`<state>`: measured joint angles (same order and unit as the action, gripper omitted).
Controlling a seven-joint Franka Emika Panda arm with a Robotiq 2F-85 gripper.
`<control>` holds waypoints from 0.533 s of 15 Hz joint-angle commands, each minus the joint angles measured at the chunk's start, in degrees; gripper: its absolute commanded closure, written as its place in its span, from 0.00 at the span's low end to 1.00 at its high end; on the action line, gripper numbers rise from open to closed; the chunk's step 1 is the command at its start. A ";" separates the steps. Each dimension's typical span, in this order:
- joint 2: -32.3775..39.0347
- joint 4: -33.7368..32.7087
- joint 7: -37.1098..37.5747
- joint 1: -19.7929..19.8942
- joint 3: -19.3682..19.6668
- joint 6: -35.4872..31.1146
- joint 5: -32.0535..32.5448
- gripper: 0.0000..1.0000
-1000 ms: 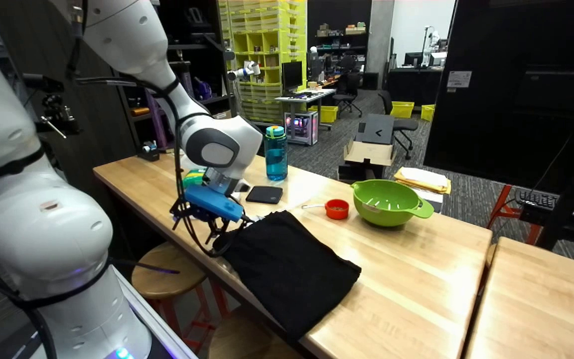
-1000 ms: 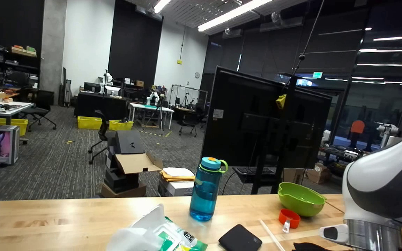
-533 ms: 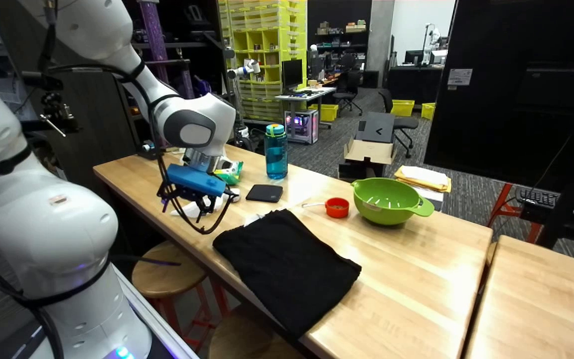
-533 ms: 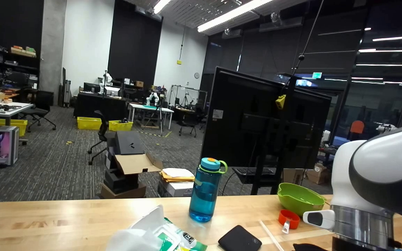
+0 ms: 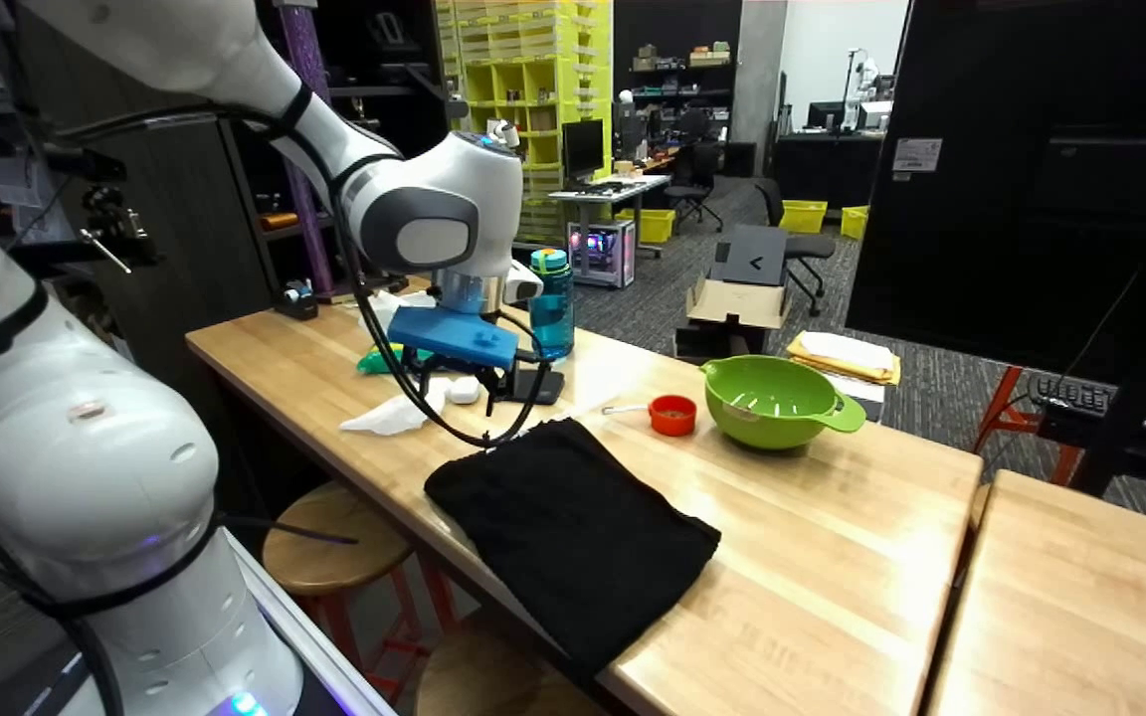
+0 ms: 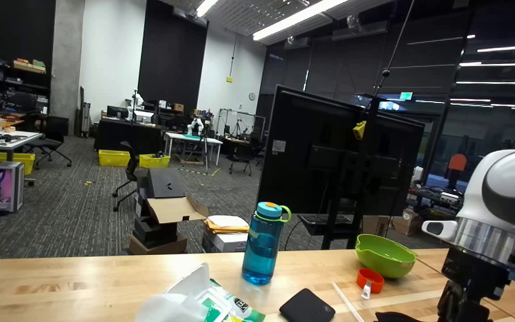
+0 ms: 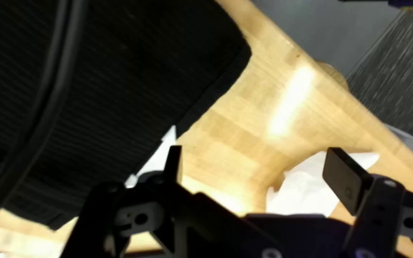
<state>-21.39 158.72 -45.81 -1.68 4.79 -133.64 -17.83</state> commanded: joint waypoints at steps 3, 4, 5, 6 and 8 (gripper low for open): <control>-7.96 1.29 9.67 4.29 4.42 -2.60 1.75 0.00; -8.78 0.93 12.21 4.89 4.66 -2.85 1.92 0.00; -9.88 0.80 15.14 5.50 4.55 -3.41 2.39 0.00; -10.67 0.71 18.00 5.94 4.34 -4.43 2.84 0.00; -12.48 -0.13 24.10 6.57 3.52 -5.68 5.01 0.00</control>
<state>-29.71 158.48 -30.04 3.84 9.49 -137.87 -16.09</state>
